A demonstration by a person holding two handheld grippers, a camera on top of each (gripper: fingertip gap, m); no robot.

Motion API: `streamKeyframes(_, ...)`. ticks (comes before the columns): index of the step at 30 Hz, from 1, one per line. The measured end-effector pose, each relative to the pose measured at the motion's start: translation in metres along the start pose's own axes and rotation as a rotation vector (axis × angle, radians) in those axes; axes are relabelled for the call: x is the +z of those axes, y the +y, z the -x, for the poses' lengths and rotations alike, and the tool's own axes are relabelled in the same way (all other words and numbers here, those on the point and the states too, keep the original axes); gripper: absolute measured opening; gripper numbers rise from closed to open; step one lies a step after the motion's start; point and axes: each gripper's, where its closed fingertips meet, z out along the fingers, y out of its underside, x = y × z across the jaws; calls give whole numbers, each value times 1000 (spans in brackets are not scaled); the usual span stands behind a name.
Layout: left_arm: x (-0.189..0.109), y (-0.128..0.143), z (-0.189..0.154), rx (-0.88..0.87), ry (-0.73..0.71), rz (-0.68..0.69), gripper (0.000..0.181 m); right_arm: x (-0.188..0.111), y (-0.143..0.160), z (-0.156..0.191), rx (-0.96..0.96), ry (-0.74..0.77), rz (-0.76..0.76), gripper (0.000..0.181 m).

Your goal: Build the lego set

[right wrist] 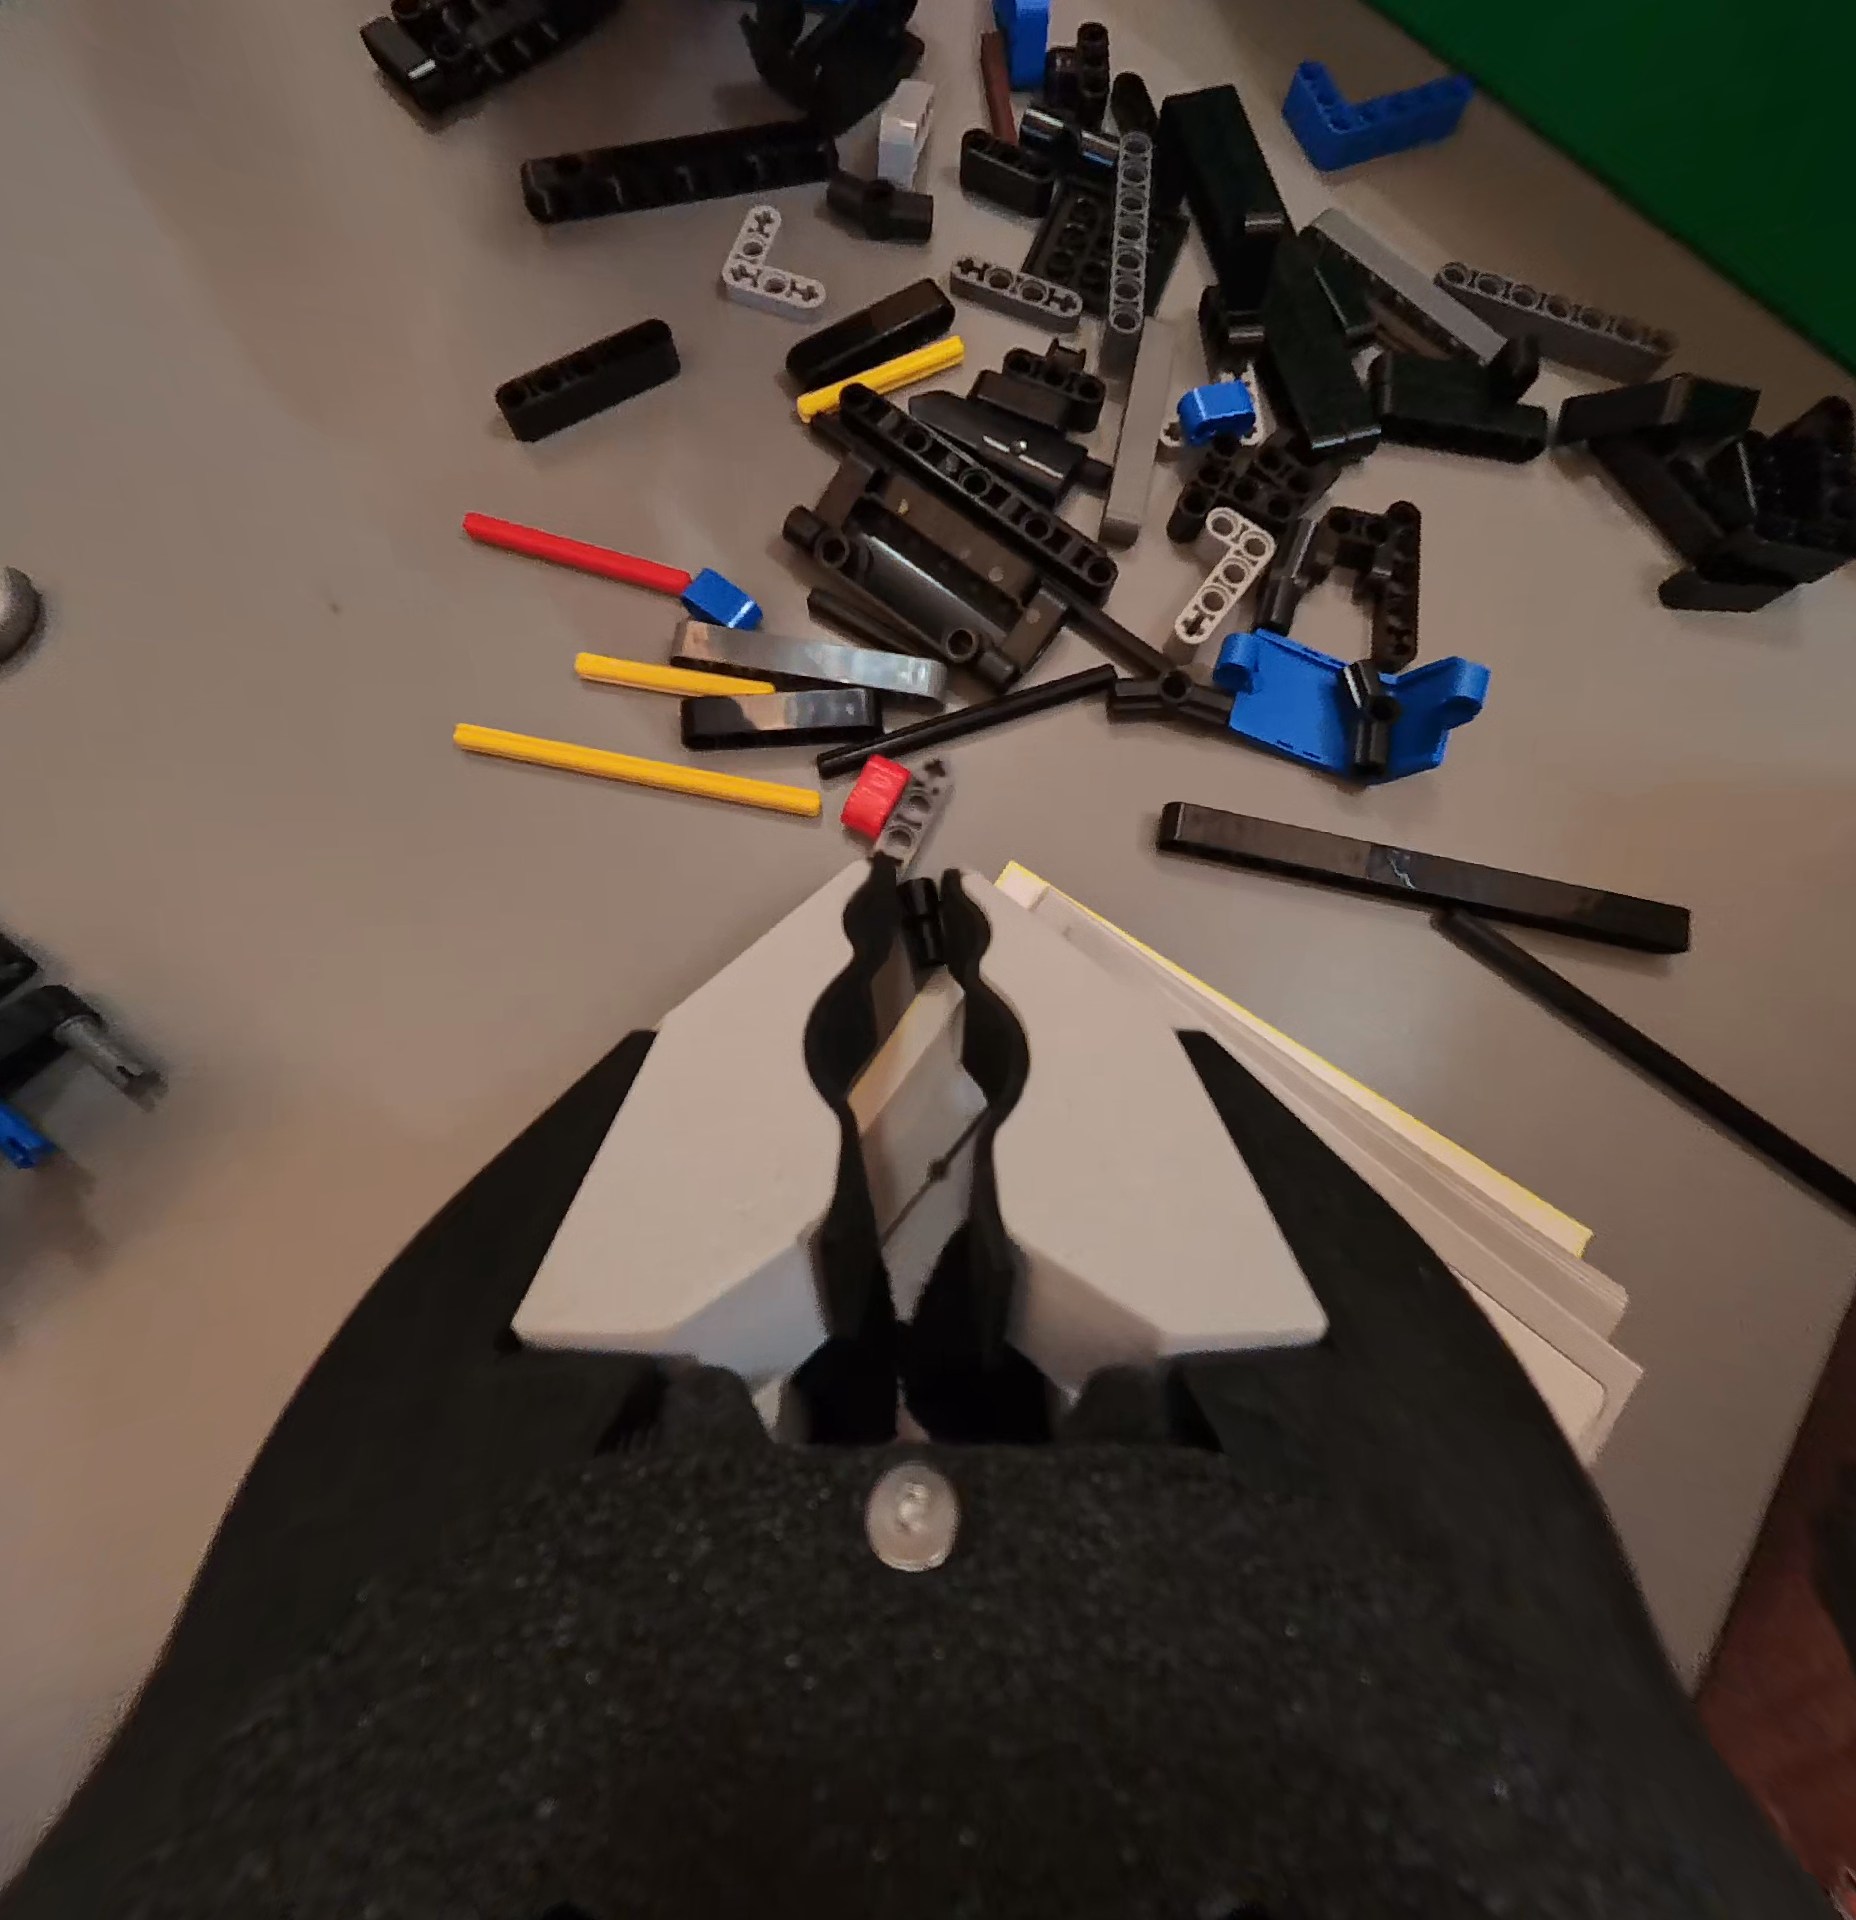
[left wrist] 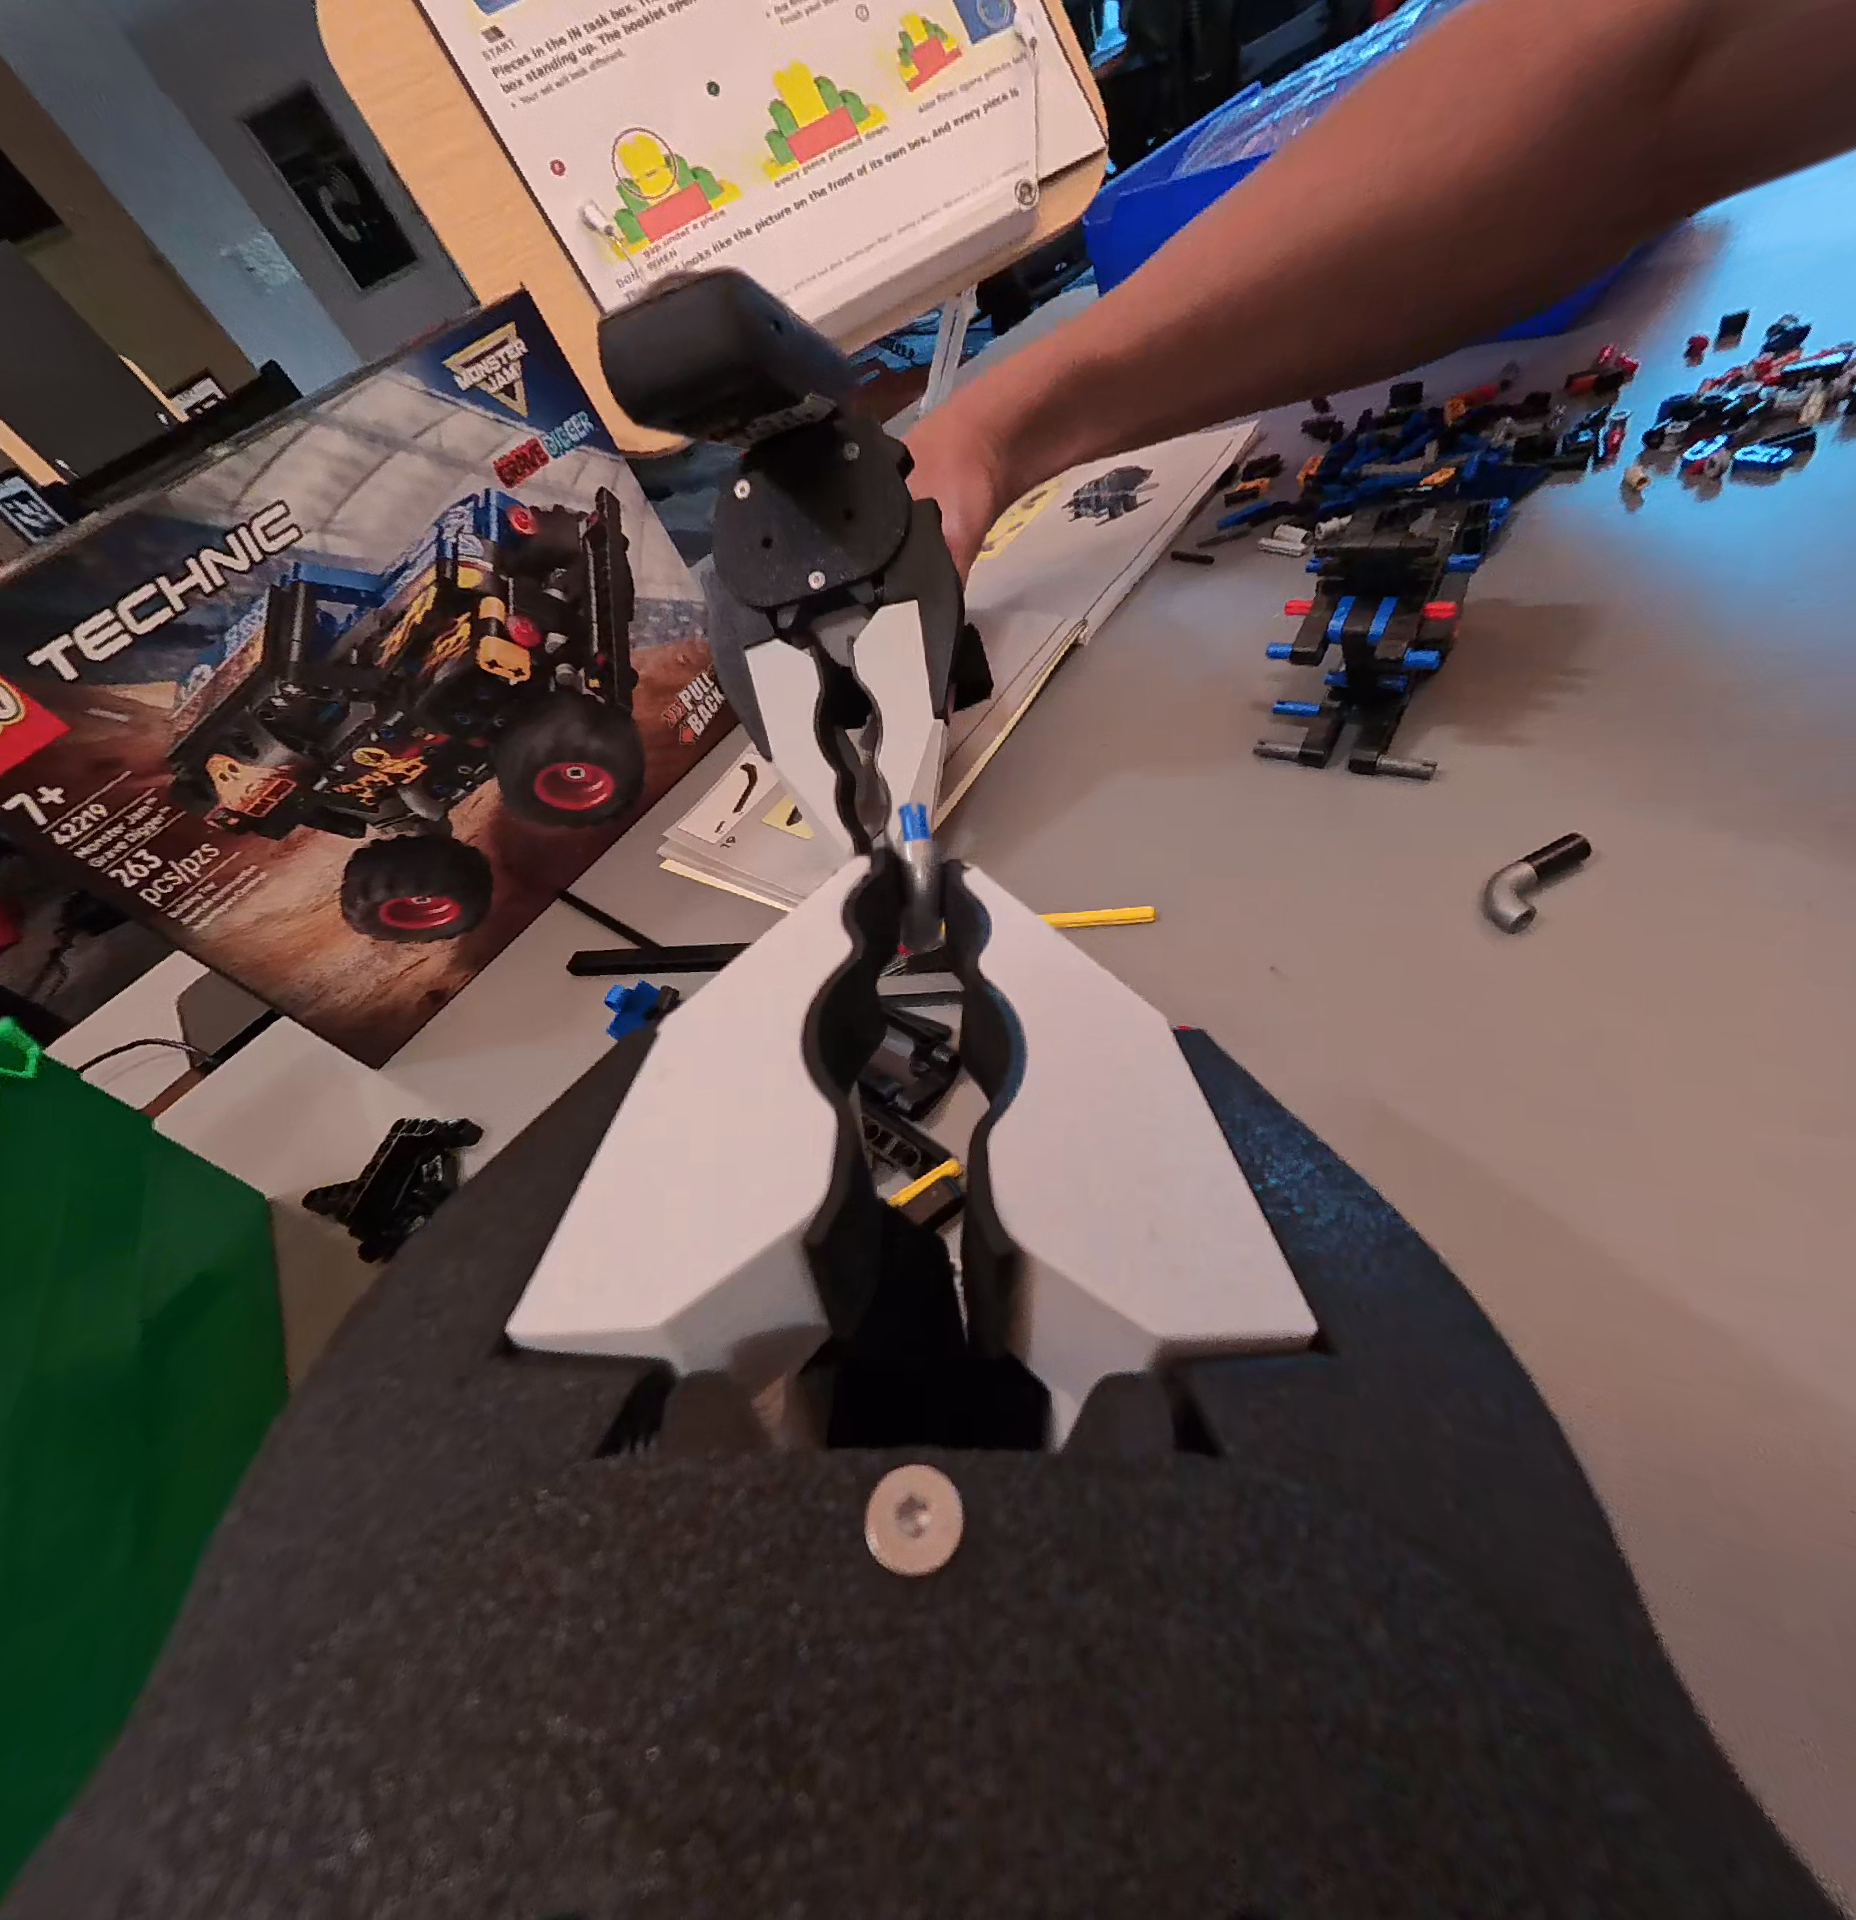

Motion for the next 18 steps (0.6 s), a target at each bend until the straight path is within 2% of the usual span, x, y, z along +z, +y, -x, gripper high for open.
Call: streamKeyframes(18,1,3,-1,13,2,11,6,-7,8,0,42,9,12,10)
